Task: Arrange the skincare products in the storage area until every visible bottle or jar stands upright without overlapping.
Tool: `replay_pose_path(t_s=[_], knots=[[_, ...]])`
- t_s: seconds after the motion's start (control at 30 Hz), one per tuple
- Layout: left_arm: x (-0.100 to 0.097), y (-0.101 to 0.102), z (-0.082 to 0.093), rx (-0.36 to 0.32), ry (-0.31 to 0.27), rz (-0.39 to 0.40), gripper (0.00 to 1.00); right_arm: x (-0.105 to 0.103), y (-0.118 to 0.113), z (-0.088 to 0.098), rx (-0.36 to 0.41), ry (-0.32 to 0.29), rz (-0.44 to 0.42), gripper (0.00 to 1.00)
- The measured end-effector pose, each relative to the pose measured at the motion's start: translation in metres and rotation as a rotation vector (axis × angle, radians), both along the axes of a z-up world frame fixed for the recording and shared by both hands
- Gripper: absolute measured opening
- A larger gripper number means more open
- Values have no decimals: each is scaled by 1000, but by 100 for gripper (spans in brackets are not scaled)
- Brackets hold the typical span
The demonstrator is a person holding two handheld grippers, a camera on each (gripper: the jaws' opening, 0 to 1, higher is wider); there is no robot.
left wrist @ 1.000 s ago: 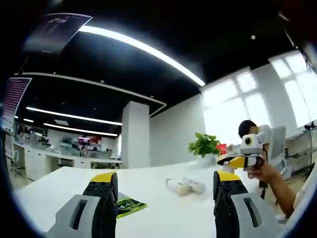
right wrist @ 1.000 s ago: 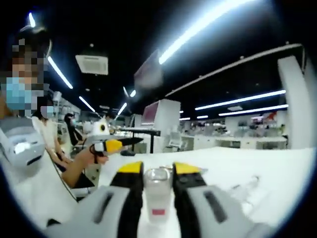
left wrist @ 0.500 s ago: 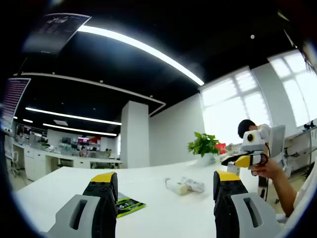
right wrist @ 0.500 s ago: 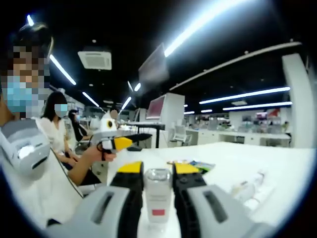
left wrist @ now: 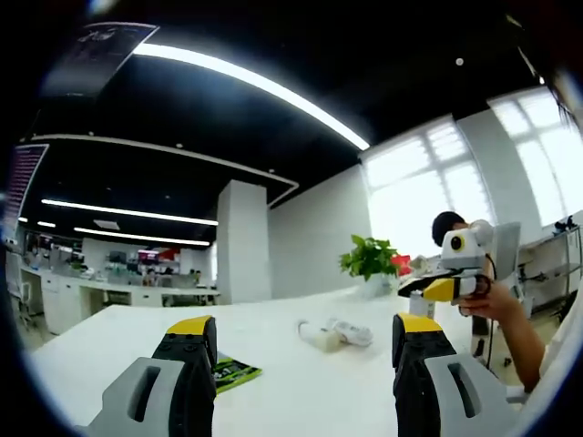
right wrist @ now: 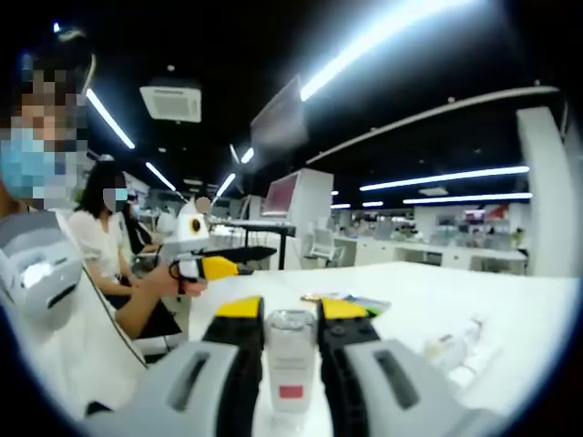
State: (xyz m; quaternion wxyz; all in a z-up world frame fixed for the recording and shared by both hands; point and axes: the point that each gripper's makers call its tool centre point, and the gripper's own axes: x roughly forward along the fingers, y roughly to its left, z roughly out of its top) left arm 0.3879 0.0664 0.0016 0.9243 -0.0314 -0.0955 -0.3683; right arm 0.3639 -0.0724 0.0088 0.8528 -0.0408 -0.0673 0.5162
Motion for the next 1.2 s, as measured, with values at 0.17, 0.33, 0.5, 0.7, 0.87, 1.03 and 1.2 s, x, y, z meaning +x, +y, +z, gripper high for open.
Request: replay_pose_path(t_s=[0.17,0.33,0.5,0.7,0.87,1.03,1.2], knots=[[0,0,0,0,-1,1,81,3,0,-1,5,3,-17,22],[0,0,0,-1,1,0,81,8,1,-9,16,52,-3,21],[0,1,-1,11,-1,7,81,10,2,-15,19,91,1,22],[0,0,-1,14,1,3,81,10,2,-19,24,124,16,22],[1,0,-3,16,7,1,81,11,3,-25,5,142,19,22],[1,0,-3,16,6,1,81,12,4,-32,-2,169,30,22],[1,0,-3,20,7,-1,81,12,4,-39,-23,193,31,22]])
